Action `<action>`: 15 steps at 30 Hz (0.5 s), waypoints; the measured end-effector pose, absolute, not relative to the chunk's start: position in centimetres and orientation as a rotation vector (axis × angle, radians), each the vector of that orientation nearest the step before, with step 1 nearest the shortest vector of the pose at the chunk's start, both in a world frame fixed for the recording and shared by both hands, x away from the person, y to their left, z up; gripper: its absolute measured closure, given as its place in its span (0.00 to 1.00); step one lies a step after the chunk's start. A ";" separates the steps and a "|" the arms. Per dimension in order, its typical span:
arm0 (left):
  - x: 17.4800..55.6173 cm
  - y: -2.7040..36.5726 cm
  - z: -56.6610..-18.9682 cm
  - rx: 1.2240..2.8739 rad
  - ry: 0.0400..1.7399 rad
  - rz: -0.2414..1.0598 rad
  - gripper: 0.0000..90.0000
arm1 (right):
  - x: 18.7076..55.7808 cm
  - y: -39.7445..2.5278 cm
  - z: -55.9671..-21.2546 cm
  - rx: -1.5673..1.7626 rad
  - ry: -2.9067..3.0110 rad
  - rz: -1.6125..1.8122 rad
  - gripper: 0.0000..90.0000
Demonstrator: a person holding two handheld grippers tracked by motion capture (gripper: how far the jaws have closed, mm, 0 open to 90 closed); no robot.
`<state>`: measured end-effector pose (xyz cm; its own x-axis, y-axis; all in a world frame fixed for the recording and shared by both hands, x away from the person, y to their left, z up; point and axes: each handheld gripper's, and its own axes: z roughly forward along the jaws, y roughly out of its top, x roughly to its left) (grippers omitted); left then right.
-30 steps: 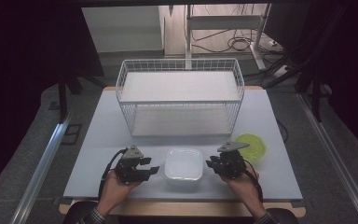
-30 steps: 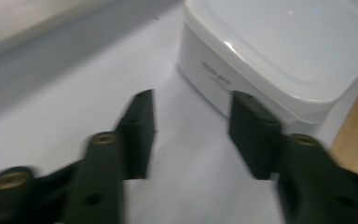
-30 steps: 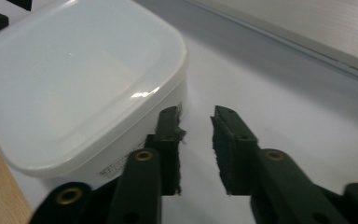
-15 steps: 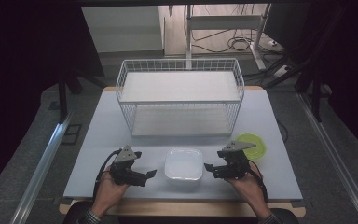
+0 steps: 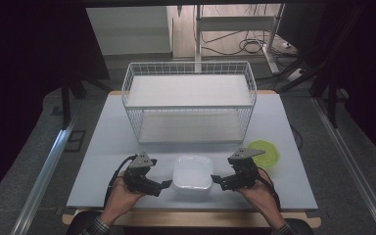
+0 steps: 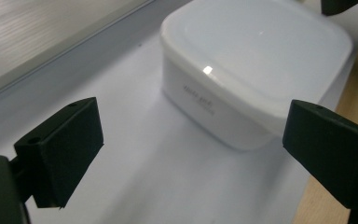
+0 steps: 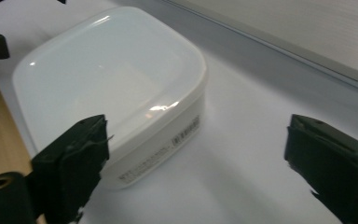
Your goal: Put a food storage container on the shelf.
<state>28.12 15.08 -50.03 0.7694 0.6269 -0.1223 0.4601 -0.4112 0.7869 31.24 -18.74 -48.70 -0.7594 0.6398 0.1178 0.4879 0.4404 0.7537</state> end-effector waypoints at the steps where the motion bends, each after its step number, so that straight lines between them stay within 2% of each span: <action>1: 28.2 14.9 -49.9 2.080 0.809 0.235 0.06 | 31.2 -18.7 -48.6 1.003 2.510 1.224 0.06; 4: 28.7 14.3 -49.5 2.081 0.797 0.224 0.08 | 31.1 -18.3 -48.3 1.031 2.518 1.244 0.07; 11: 29.7 13.3 -49.7 2.079 0.800 0.172 0.17 | 31.1 -17.2 -47.9 1.056 2.564 1.251 0.23; 15: 30.4 12.9 -50.2 2.080 0.799 0.070 0.19 | 31.5 -16.5 -48.4 1.099 2.619 1.230 0.28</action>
